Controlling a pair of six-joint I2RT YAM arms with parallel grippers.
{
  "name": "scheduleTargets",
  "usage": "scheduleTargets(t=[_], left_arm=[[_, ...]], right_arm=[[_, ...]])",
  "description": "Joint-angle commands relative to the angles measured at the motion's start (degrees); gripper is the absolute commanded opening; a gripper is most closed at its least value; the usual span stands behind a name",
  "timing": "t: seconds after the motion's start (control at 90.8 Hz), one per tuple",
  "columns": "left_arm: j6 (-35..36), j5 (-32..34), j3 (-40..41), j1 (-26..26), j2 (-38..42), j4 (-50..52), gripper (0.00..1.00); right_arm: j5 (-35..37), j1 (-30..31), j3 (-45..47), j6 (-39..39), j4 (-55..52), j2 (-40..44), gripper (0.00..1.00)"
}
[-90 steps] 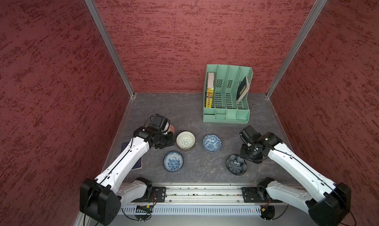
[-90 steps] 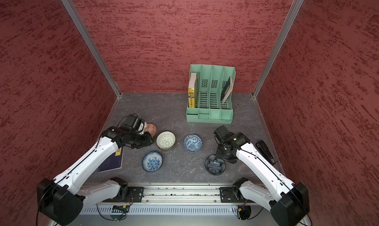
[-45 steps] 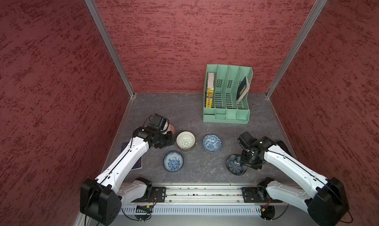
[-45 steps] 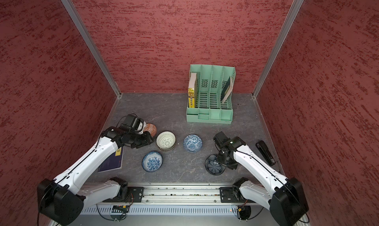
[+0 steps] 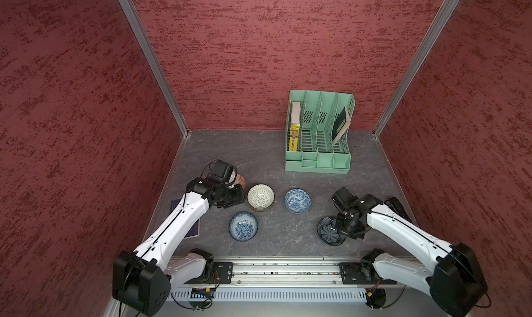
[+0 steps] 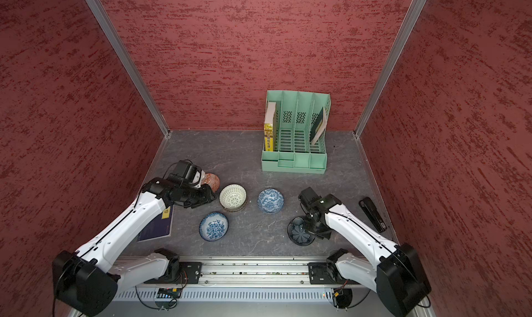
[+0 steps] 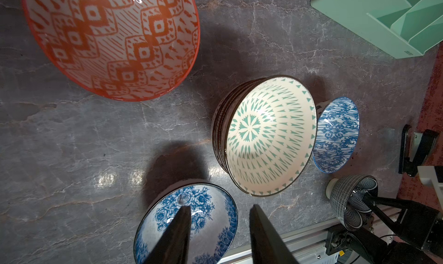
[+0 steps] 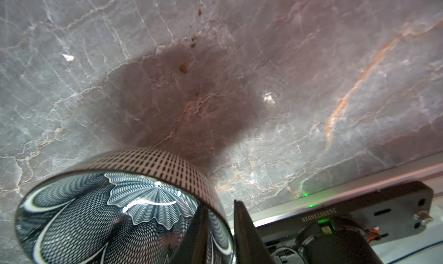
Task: Stack the bowls
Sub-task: Pick up the bowl from the center of the board.
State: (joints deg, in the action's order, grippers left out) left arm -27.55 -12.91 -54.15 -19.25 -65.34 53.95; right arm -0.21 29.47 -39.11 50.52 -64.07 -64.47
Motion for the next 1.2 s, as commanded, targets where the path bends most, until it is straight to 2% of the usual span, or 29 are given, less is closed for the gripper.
scheduleTargets(t=[0.0, 0.132, 0.452, 0.617, 0.826, 1.025, 1.19], left_arm=[[0.87, -0.16, 0.63, 0.29, 0.21, -1.00, 0.43], [0.91, -0.16, 0.59, 0.32, 0.13, -1.04, 0.43], [0.89, -0.03, 0.64, 0.07, 0.36, -0.96, 0.43], [0.87, -0.76, 0.37, -0.13, 0.32, -0.80, 0.43], [1.18, -4.71, -1.88, 0.08, 0.68, 0.96, 0.43], [1.91, -10.95, -6.78, 0.09, -0.92, 3.97, 0.44], [2.11, -15.75, -10.84, 0.08, -2.72, 5.53, 0.44]], right_arm=[[-1.04, -0.21, 0.53, 0.15, 2.37, -0.22, 0.20], [-1.11, -0.25, -0.11, -0.25, 2.33, -0.37, 0.17], [-1.43, -0.23, -1.90, -1.77, -0.10, 1.34, 0.00], [-1.52, -0.23, -5.63, -3.45, -4.19, 4.17, 0.00], [-2.92, -0.21, -12.92, -7.02, -8.23, 4.69, 0.00], [-4.72, -0.22, -21.10, -9.85, -9.95, 1.70, 0.00], [-8.05, -0.05, -27.82, -13.79, -10.07, -3.91, 0.00]])
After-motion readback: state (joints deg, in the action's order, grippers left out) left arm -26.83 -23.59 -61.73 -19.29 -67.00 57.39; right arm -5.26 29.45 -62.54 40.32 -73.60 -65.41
